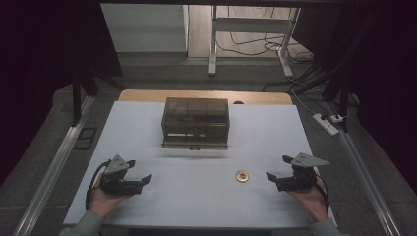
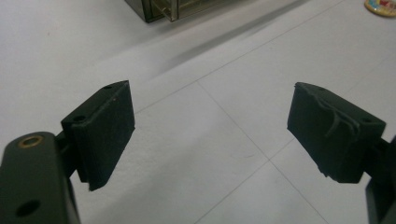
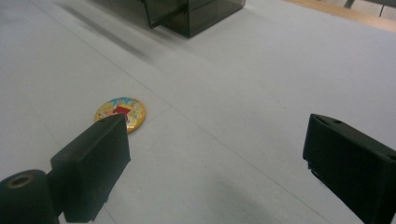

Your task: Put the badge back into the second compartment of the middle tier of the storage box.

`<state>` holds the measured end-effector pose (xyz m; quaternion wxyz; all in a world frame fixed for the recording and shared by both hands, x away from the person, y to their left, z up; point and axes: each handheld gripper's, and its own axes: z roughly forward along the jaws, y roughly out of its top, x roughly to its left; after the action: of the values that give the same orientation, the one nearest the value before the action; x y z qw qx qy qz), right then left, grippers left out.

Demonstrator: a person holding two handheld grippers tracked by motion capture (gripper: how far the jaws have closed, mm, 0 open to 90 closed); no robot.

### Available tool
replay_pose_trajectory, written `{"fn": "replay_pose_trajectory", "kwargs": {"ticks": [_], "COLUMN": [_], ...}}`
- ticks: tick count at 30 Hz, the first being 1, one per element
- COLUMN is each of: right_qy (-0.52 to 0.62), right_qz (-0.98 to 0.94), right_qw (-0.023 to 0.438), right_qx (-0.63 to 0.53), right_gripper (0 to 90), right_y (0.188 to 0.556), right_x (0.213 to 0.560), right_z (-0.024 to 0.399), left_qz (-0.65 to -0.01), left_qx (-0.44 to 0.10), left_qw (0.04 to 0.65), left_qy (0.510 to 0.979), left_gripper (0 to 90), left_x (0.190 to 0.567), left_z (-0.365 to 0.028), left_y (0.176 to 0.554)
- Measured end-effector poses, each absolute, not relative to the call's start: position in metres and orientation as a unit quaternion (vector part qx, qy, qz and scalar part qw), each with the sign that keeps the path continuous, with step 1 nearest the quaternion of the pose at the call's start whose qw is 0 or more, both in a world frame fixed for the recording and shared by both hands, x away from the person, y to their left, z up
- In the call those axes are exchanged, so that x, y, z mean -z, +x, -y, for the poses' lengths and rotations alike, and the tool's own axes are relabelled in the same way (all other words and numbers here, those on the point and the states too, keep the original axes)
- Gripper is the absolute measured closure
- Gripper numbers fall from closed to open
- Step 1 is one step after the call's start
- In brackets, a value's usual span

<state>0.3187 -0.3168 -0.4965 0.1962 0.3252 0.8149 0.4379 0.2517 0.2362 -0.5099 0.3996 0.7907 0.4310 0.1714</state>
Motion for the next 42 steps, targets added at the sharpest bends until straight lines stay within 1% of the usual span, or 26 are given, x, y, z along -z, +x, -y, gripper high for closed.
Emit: {"fn": "replay_pose_trajectory", "kwargs": {"ticks": [12,26,28,42], "right_qy": [0.312,0.310,0.309,0.292], "right_qz": [-0.822,-0.823,-0.826,-0.829], "right_qw": [0.205,0.205,0.202,0.202], "right_qx": [-0.431,-0.430,-0.426,-0.432], "right_gripper": [7.4,7.8,10.6,11.9], "right_y": [0.317,0.317,0.317,0.315], "right_x": [0.497,0.496,0.494,0.483], "right_z": [0.314,0.313,0.313,0.304], "left_qz": [-0.418,-0.408,-0.406,-0.407], "left_qx": [-0.169,-0.166,-0.167,-0.170], "left_qw": [0.405,0.389,0.388,0.386], "left_qy": [0.796,0.809,0.810,0.810], "left_gripper": [15.5,15.3,15.2,15.2], "left_x": [0.508,0.508,0.508,0.508], "left_z": [-0.234,-0.228,-0.227,-0.227], "left_y": [0.257,0.260,0.260,0.260]}}
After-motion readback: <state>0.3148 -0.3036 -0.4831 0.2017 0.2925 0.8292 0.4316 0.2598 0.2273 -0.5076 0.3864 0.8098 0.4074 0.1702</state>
